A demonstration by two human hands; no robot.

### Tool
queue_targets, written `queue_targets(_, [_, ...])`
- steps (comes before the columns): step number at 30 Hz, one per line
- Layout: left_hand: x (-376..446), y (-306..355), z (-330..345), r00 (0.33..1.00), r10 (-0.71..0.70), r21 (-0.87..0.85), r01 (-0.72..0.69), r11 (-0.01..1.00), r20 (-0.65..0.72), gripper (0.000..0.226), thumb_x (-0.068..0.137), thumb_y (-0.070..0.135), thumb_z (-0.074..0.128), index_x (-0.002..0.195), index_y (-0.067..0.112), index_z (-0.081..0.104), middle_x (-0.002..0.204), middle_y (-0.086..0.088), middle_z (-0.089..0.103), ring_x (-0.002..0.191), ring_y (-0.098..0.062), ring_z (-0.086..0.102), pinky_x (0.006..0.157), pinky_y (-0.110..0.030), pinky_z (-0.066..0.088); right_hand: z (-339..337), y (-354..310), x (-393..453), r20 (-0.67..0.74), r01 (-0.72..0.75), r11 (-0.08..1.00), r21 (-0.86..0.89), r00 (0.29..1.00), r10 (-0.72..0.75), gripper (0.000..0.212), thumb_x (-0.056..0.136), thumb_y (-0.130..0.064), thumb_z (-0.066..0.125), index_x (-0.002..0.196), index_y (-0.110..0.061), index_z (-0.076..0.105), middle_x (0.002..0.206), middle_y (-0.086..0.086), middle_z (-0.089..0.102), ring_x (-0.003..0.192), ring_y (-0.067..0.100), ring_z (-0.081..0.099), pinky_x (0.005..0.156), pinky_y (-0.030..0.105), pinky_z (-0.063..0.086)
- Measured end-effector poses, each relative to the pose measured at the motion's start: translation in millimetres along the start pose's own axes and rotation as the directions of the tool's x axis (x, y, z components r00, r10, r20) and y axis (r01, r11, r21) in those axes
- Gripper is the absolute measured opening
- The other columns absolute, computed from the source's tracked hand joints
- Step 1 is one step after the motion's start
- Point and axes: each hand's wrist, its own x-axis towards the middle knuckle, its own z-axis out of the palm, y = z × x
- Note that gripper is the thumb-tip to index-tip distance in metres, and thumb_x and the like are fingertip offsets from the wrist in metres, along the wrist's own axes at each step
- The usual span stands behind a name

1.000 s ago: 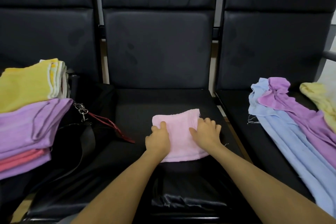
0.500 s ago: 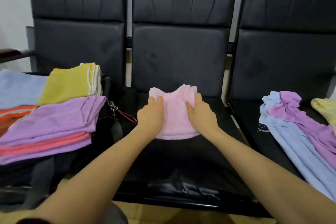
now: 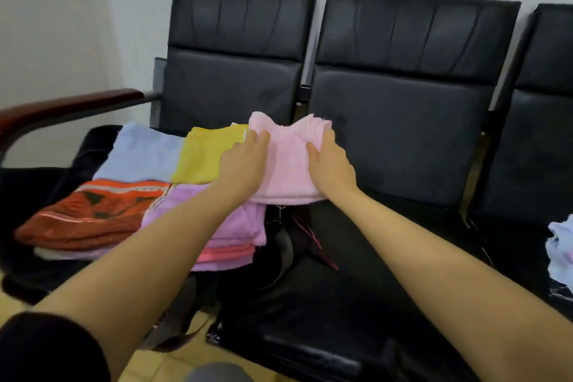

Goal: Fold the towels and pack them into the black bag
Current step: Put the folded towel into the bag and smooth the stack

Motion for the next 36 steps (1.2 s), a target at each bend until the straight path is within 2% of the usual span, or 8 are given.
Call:
queue_targets(8, [35,-91,29,0.995,-0.075,-0.034,0.072,0.997,-0.067,0.034,0.093,0.002,0.040,0.126,0.008,0.039,0.113,-0.011,0.045,0.092,-0.034,0.052,0.057,-0.038,0.030,76,-46,56,0.009,0.084,0.978,0.189,0.996,-0.087,0.050,0.102,-0.032,0.034,0.149,-0.022,0.017,0.132,0.005,0.053,0.115,0.028,0.052,0.084,0.034,0.037])
queue_targets(14, [65,-138,50,0.984,-0.135,-0.038,0.132,0.991,-0.113,0.031,0.095,0.006,0.038,0.126,0.008,0.038,0.111,-0.014,0.043,0.086,-0.035,0.051,0.056,-0.039,0.031,125,-63,86,-0.051,0.152,0.953,0.261,0.988,-0.144,0.029,0.099,-0.020,0.040,0.128,-0.018,0.034,0.099,-0.004,0.057,0.088,0.026,0.057,0.068,0.033,0.036])
queue_targets(17, [66,-143,77,0.979,-0.198,0.075,0.201,0.977,-0.052,0.036,0.091,0.004,0.041,0.127,0.005,0.042,0.121,-0.017,0.042,0.101,-0.034,0.045,0.072,-0.038,0.032,150,-51,92,0.025,0.136,0.958,0.252,0.989,-0.147,0.051,0.094,-0.009,0.038,0.137,-0.031,0.024,0.129,0.001,0.053,0.098,0.026,0.058,0.075,0.037,0.043])
queue_targets(20, [68,-139,98,0.984,-0.180,0.031,0.180,0.983,0.003,0.041,0.092,0.005,0.039,0.133,0.007,0.038,0.145,-0.015,0.027,0.124,-0.034,0.032,0.094,-0.040,0.030,164,-39,93,0.077,0.107,0.946,0.305,0.988,-0.137,0.072,0.090,-0.002,0.033,0.147,-0.041,0.014,0.154,-0.010,0.025,0.129,0.020,0.040,0.100,0.037,0.033])
queue_targets(24, [78,-135,99,0.999,-0.050,-0.104,0.051,0.993,0.011,0.045,0.091,0.007,0.037,0.136,0.010,0.038,0.143,-0.010,0.035,0.133,-0.027,0.029,0.102,-0.038,0.028,161,-35,96,-0.023,0.132,0.991,0.009,0.991,-0.132,0.079,0.084,0.001,0.038,0.150,-0.034,0.013,0.160,-0.002,0.005,0.127,0.026,0.028,0.103,0.034,0.016])
queue_targets(26, [79,-140,105,0.992,-0.091,-0.142,0.103,0.985,0.090,0.047,0.098,0.018,0.030,0.145,0.012,0.029,0.152,-0.007,0.027,0.140,-0.024,0.022,0.110,-0.040,0.023,159,-34,99,-0.128,0.258,0.930,-0.263,0.946,-0.298,0.079,0.082,-0.002,0.045,0.150,-0.032,0.017,0.160,0.003,0.000,0.136,0.028,0.022,0.106,0.040,0.017])
queue_targets(29, [77,-147,116,0.958,-0.116,-0.085,0.142,0.986,0.262,0.053,0.102,0.033,0.016,0.152,0.019,0.007,0.160,-0.002,0.002,0.147,-0.021,0.002,0.118,-0.043,0.009,159,-30,106,0.078,0.452,0.755,-0.475,0.876,-0.476,0.061,0.095,-0.021,0.041,0.151,-0.029,0.018,0.161,-0.001,-0.003,0.147,0.025,0.003,0.113,0.048,0.007])
queue_targets(36, [67,-145,105,0.936,-0.157,-0.058,0.184,0.981,0.314,0.053,0.102,0.033,0.017,0.152,0.019,0.009,0.160,0.000,0.003,0.146,-0.021,0.002,0.117,-0.045,0.003,161,-17,110,0.306,0.250,0.880,-0.405,0.944,-0.127,0.059,0.099,-0.051,0.020,0.152,-0.035,-0.001,0.160,-0.003,-0.008,0.146,0.022,0.001,0.115,0.051,0.000])
